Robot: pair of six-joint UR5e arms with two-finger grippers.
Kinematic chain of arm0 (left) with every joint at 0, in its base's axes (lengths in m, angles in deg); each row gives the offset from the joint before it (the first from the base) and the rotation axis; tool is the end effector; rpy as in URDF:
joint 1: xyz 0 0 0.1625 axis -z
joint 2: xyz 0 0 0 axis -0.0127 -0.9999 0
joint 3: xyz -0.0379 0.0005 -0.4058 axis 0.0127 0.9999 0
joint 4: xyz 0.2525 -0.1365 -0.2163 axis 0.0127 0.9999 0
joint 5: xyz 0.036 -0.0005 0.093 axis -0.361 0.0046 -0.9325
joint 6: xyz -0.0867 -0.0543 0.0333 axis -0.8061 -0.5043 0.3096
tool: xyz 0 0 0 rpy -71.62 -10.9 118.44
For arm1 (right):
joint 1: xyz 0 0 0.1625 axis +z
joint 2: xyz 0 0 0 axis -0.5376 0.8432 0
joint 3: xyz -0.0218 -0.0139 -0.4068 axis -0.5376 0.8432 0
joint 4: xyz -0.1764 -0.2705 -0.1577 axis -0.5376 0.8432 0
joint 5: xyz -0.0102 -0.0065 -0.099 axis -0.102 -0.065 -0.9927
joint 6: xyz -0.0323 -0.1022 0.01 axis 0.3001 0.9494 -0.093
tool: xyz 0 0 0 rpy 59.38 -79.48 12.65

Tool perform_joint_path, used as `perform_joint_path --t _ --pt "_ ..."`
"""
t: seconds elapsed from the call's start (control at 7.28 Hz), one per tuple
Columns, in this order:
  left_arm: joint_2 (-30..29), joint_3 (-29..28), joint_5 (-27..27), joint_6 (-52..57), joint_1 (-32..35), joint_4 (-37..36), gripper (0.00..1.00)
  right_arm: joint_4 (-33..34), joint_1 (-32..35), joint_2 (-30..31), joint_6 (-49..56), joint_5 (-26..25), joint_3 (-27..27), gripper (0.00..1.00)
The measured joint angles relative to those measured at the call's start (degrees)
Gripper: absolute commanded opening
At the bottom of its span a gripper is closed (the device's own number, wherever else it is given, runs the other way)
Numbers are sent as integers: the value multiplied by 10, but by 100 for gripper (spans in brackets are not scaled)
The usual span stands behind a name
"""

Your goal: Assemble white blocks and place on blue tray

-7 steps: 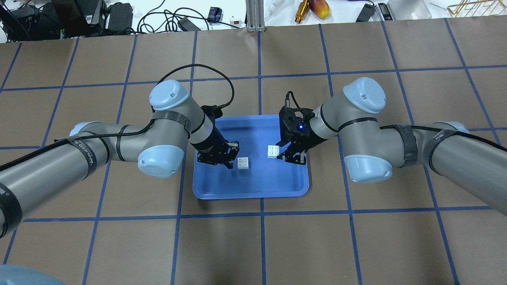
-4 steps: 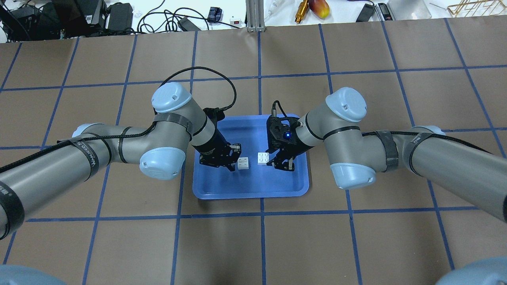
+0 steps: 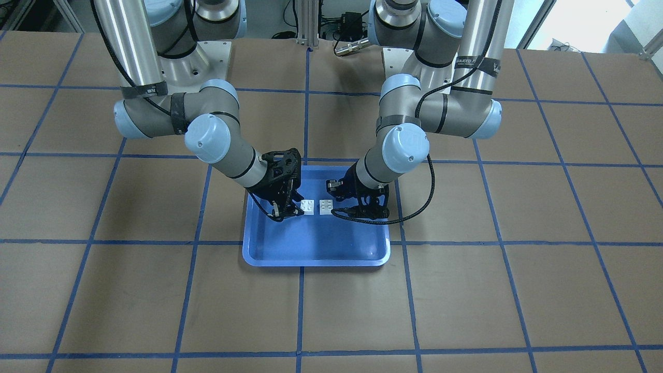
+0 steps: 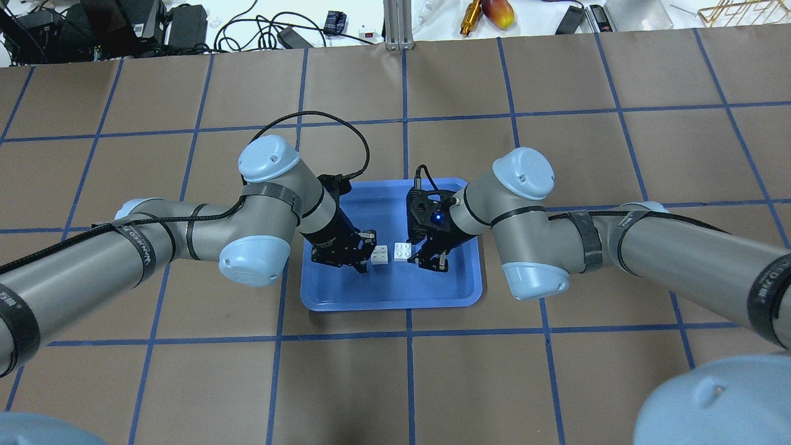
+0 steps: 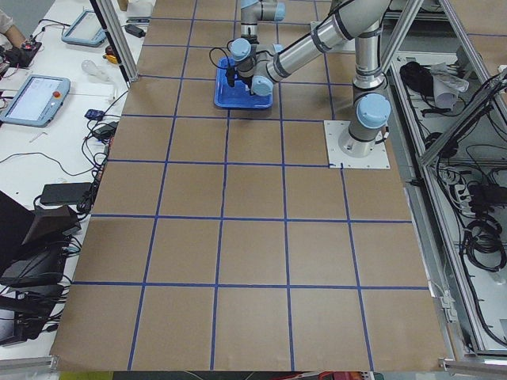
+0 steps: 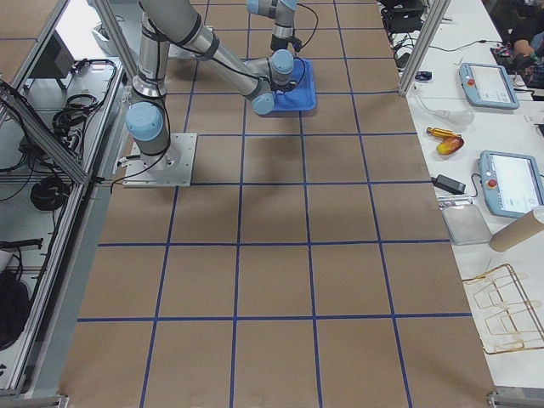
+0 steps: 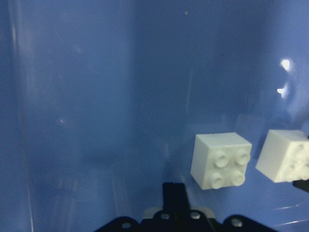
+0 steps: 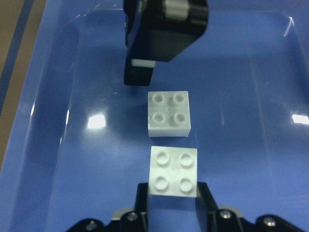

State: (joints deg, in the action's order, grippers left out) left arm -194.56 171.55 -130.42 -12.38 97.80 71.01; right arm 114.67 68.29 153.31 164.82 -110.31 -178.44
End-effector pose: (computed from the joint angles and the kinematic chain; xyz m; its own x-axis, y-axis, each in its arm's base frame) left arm -0.2328 -0.4226 0.1883 -0.9533 -0.1204 0.2768 -0.0624 0.9758 0.2094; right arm 0.2716 -0.4252 0.1885 0.0292 -0.9994 0.0202 -0.8604 -0.0354 -0.5084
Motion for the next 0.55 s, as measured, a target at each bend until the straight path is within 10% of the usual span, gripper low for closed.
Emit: perform_joint_path --t 0.55 --pt "-4 -1 0 -3 0 -8 0 2 6 -2 -16 0 0 0"
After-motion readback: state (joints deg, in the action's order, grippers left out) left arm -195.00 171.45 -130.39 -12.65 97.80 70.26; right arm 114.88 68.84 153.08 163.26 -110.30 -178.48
